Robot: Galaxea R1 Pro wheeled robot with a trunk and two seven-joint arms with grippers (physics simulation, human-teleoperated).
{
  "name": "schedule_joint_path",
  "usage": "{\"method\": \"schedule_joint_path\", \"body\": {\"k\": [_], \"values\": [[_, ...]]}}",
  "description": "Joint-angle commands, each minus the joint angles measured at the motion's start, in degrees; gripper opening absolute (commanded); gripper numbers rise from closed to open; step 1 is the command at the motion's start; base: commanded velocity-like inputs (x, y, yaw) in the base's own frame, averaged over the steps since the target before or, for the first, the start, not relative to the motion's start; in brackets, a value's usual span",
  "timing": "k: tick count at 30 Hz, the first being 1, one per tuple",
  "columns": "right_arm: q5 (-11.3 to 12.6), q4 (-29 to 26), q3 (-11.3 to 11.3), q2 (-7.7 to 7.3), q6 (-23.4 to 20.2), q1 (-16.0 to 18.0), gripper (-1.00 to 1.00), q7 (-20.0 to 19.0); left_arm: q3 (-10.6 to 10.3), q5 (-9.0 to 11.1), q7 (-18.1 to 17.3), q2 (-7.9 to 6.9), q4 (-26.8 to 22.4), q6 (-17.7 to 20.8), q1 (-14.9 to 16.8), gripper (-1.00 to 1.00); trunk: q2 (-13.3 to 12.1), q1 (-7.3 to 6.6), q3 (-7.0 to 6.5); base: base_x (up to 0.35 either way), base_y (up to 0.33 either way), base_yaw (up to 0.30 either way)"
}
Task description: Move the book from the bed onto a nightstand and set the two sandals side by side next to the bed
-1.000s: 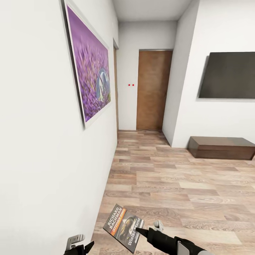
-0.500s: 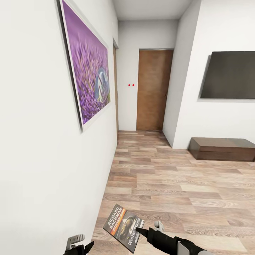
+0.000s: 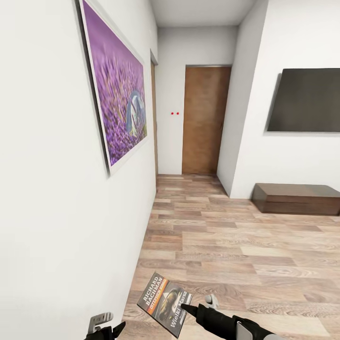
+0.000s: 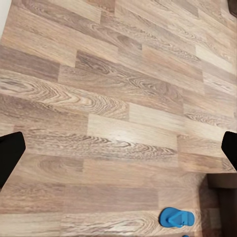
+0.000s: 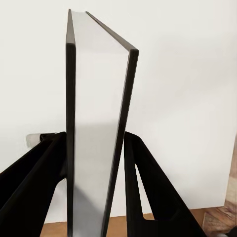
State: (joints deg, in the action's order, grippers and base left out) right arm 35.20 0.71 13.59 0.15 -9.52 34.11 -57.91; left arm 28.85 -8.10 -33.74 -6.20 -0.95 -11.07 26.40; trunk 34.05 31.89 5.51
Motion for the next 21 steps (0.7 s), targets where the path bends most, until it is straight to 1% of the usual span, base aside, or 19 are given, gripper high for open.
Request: {"method": "schedule_joint_path", "body": {"k": [1,3,6,17,21], "values": [[0.7,0.1,0.0,-0.01,-0.5,0.1,-1.00,-0.2,0.4,-0.6,-0.1,-0.02,0.1,-0.4,0.1,1.00,0.1,0.04,0.10,0.196,0.000,0.000],[0.7,0.0,0.0,-0.04,-0.5,0.1,-1.00,-0.2,0.4,-0.6,-0.1,0.02,0.1,-0.3,0.1,1.00,0.1,0.04,0.10,0.242,0.000,0.000],[0.7,0.1,0.0,-0.02,-0.5,0.1,-1.00,-0.2,0.4,-0.6,0.0,0.01,0.1,-0.4,0.1,1.00,0.1,0.04,0.10,0.110,0.000,0.000],[0.7,0.1,0.0,-0.01,-0.5,0.1,-1.00,-0.2,0.4,-0.6,-0.1,-0.01,0.1,-0.4,0.1,1.00,0.1,0.04,0.10,0.011,0.001,0.000],[0.7,0.1,0.0,-0.02,-0.5,0.1,-1.00,-0.2,0.4,-0.6,-0.1,-0.01,0.1,-0.3,0.1,1.00,0.1,0.04,0.10,0.067,0.080,0.000]]}}
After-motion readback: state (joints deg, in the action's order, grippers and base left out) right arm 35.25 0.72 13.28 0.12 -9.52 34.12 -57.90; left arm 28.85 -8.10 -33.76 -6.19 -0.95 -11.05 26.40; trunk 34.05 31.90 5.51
